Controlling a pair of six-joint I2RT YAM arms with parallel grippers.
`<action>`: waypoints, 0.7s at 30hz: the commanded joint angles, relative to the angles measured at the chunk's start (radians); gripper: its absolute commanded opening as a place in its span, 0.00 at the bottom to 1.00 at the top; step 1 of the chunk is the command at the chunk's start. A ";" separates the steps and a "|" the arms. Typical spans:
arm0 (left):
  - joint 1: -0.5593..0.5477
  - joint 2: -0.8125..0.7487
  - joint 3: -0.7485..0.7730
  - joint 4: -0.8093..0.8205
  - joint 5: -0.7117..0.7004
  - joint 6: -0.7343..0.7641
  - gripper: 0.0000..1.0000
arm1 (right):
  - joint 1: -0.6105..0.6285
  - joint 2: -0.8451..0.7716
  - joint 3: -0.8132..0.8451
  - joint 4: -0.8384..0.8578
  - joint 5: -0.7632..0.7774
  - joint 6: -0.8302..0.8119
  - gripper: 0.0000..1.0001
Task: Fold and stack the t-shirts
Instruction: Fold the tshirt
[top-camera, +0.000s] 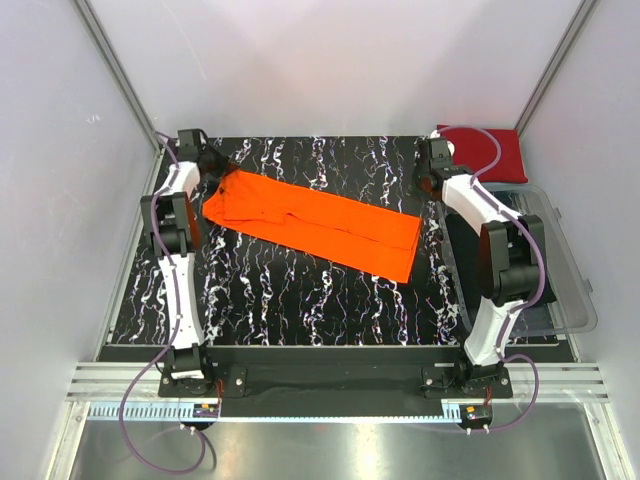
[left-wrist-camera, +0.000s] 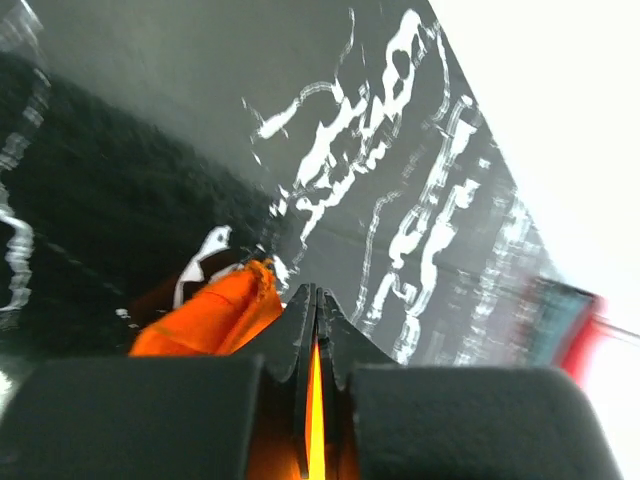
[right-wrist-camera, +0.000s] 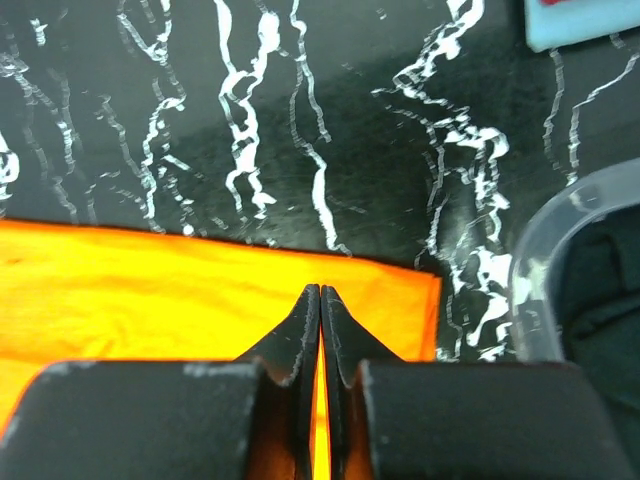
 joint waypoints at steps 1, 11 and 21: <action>0.030 -0.114 -0.067 0.243 0.219 -0.196 0.05 | -0.003 -0.024 -0.048 0.016 -0.053 0.047 0.05; 0.044 -0.475 -0.441 0.149 0.153 -0.027 0.12 | -0.003 0.018 -0.147 0.046 0.077 0.023 0.03; -0.061 -0.668 -0.668 -0.047 0.097 0.166 0.13 | -0.003 0.044 -0.217 0.106 0.122 0.027 0.04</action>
